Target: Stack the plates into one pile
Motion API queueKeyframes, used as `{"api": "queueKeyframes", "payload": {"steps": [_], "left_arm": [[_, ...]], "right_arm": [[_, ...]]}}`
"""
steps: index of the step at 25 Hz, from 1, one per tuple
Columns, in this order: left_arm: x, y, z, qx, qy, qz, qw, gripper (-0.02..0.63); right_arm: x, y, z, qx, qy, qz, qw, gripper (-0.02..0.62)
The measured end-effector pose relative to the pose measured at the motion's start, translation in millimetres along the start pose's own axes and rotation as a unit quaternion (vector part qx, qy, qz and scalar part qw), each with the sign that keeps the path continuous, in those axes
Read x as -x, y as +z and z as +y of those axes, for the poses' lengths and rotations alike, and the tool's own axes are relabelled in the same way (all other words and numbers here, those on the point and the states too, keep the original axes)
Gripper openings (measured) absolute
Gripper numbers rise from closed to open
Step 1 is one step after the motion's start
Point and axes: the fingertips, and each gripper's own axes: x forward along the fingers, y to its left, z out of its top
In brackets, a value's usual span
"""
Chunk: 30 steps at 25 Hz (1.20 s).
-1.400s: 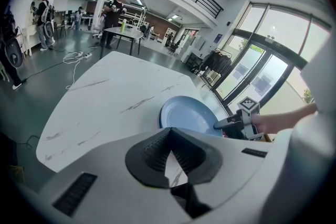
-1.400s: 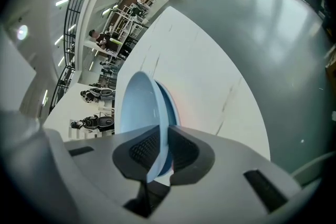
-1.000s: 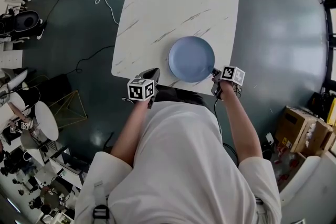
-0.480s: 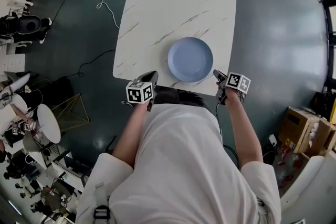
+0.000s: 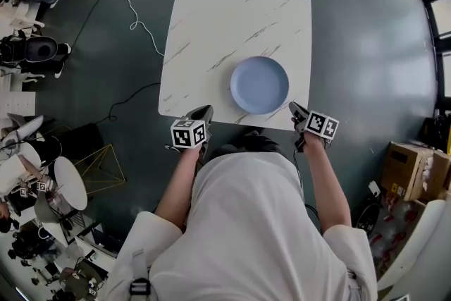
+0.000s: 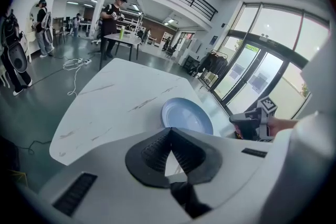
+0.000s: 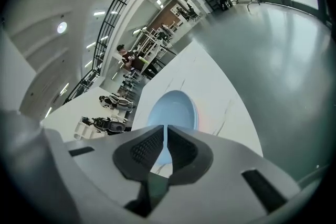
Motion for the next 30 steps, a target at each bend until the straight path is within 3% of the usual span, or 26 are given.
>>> {"api": "queueKeyframes", "payload": {"steps": [6,10,14,19,26,30], "left_arm": [[35,-22,-13,-0.015,-0.036,-0.01,0.9992,0.014],[66,-39,-14,-0.022,-0.062,-0.019,0.9976,0.014],[93,-55,-18,-0.041,-0.082,-0.027,0.9954,0.012],[128,-59,-27,-0.057,-0.105,-0.043,0.9919,0.014],[147,-55,-50,-0.072,-0.125,-0.063,0.9875,0.014],[153,-50,-64,-0.079,-0.126,-0.077,0.9859,0.014]], "right_arm": [[25,-34,27,0.013,0.019,-0.023,0.999,0.031],[37,-57,57,0.053,0.025,-0.037,0.998,0.031],[58,-77,72,0.103,0.002,-0.056,0.993,0.031],[96,-93,100,0.156,-0.025,-0.097,0.983,0.031],[151,-94,130,0.237,-0.028,-0.158,0.958,0.031],[173,-90,129,0.252,-0.03,-0.171,0.952,0.031]]}}
